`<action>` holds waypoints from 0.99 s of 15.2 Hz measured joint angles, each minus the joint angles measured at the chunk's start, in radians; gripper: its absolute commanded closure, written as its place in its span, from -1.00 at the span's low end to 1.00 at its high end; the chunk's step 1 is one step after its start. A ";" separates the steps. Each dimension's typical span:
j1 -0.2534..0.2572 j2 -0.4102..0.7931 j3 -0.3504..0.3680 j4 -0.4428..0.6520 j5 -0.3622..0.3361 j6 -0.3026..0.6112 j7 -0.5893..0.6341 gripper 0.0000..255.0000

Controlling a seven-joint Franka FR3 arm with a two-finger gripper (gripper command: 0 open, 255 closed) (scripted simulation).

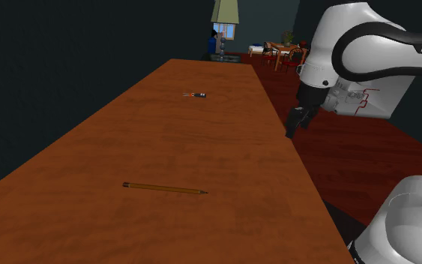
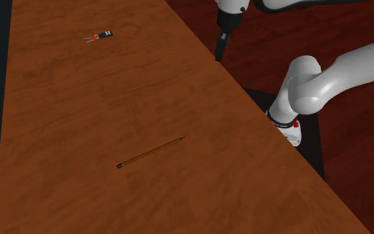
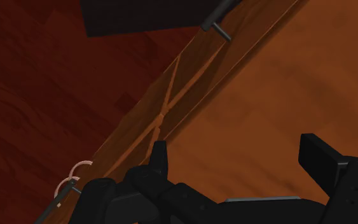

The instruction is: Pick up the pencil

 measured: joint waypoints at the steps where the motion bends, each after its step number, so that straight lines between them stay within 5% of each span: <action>1: 0.000 0.000 0.000 0.000 0.000 0.000 0.000 -1.00; 15: 0.155 0.451 0.236 0.412 0.010 -0.161 0.015 -1.00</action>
